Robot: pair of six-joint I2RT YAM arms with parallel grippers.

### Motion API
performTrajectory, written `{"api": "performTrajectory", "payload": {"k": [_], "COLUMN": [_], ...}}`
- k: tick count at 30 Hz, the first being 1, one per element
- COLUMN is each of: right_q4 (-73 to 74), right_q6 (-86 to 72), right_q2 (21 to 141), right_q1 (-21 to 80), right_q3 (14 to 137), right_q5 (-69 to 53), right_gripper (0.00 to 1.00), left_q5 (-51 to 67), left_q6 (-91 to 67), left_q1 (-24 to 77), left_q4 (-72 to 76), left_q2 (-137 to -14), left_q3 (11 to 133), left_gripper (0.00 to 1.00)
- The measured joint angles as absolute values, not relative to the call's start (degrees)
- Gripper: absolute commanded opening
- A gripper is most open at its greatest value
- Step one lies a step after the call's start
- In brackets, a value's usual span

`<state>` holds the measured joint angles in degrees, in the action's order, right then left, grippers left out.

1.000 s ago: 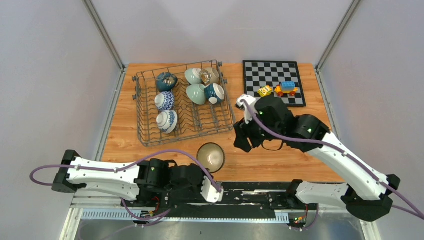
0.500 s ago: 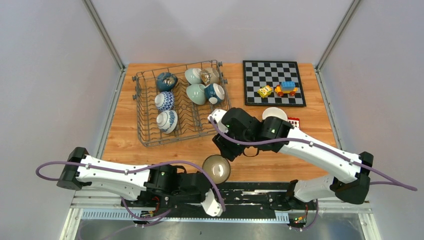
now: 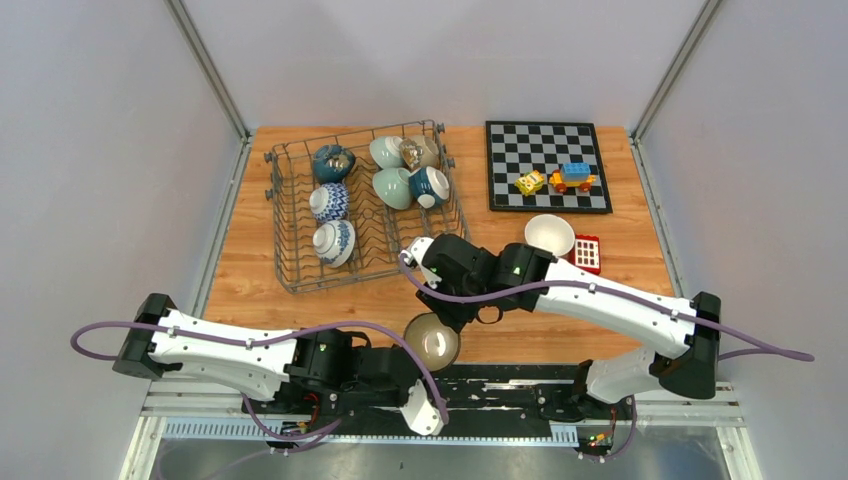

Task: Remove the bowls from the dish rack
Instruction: Pick up the bowl from the dish rack.

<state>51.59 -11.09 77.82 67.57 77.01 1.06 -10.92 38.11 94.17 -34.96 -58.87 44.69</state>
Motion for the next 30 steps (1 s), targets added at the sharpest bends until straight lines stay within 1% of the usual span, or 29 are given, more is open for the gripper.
{"api": "performTrajectory", "payload": {"k": [5, 11, 17, 19, 21, 23, 24, 25, 26, 27, 30], "right_q4": [51.66, 52.1, 52.29, 52.34, 52.18, 52.01, 51.9, 51.68, 51.33, 51.0, 50.59], "right_q6": [-11.09, -11.09, -11.11, -11.16, -11.4, -11.84, -11.97, -12.47, -12.86, -13.02, -13.58], "right_q2": [78.46, 79.48, 79.9, 80.01, 80.18, 80.2, 80.2, 80.23, 80.23, 80.25, 80.23], "right_q1": [68.31, 69.28, 70.24, 70.24, 70.37, 70.48, 70.46, 70.46, 70.46, 70.46, 70.46], "right_q3": [76.75, 76.38, 75.31, 74.89, 74.87, 74.85, 74.85, 74.85, 74.85, 74.85, 74.74], "right_q5": [2.22, 2.92, 2.98, 2.92, 2.79, 3.05, 3.25, 3.84, 4.58, 5.02, 6.17], "right_gripper": [0.41, 0.4, 0.3, 0.26, 0.19, 0.1, 0.03, 0.0, 0.0, 0.0, 0.0], "left_q5": [-10.92, -10.92, -10.92, -10.94, -10.94, -10.92, -10.87, -10.83, -10.85, -10.87, -11.51], "left_q6": [37.52, 36.8, 36.36, 36.18, 35.94, 35.53, 35.29, 35.0, 34.68, 34.06, 32.14], "left_q1": [94.32, 94.32, 94.32, 94.32, 94.32, 94.37, 94.45, 94.54, 94.65, 94.72, 94.74], "left_q4": [-35.27, -35.31, -35.33, -35.29, -35.24, -35.07, -34.74, -34.26, -33.69, -33.01, -31.83], "left_q2": [-58.87, -58.87, -58.87, -58.87, -58.87, -58.87, -58.87, -58.87, -58.87, -58.83, -58.19], "left_q3": [44.69, 44.69, 44.69, 44.69, 44.69, 44.69, 44.69, 44.69, 44.69, 44.69, 44.64], "left_gripper": [0.0, 0.0, 0.0, 0.0, 0.0, 0.0, 0.0, 0.0, 0.02, 0.07, 0.4]}}
